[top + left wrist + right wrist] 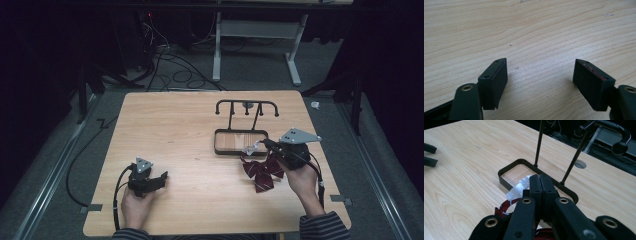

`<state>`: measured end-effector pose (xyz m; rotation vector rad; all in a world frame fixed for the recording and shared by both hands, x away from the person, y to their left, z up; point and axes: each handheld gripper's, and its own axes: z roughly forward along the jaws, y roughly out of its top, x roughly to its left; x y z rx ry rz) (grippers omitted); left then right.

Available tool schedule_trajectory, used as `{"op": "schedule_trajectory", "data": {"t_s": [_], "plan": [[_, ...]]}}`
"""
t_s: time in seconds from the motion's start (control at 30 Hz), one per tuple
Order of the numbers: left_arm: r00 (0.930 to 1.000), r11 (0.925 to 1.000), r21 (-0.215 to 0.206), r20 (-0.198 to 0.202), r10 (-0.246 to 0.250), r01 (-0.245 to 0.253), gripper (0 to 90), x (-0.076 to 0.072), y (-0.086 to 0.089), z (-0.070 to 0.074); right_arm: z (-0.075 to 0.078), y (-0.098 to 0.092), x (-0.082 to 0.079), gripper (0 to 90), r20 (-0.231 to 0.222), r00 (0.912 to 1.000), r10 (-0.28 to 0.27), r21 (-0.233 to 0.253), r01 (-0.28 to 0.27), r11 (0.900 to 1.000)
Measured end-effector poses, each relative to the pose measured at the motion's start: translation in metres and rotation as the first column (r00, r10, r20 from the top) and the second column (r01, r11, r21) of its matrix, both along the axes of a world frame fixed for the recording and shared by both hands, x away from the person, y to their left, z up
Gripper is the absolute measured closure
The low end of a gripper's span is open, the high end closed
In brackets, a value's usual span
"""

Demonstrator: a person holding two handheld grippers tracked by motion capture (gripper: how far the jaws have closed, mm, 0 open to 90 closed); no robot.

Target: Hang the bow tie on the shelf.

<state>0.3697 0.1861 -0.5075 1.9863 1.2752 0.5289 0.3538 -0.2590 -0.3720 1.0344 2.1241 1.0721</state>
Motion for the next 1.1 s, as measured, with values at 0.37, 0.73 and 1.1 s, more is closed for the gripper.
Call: {"op": "schedule_trajectory", "data": {"t_s": [0.37, 0.73, 1.1], "plan": [[1.0000, 1.0000, 0.000, 0.000, 0.000, 0.000, 28.4, 0.000, 0.000, 0.000, 0.012, 0.002, 0.001, 90.0, 0.027, 0.9995, 0.016, 0.000, -0.016, 1.000], [1.0000, 1.0000, 0.001, 0.002, 0.001, -0.001, 28.5, 0.000, 0.000, 0.000, 0.023, 0.006, 0.005, 90.0, 0.047, 0.9983, 0.034, 0.003, -0.034, 0.999], [1.0000, 1.0000, 0.002, 0.002, 0.001, -0.001, 28.5, 0.000, 0.000, 0.000, 0.034, 0.010, 0.010, 90.0, 0.066, 0.9969, 0.043, 0.011, -0.043, 0.999]]}}
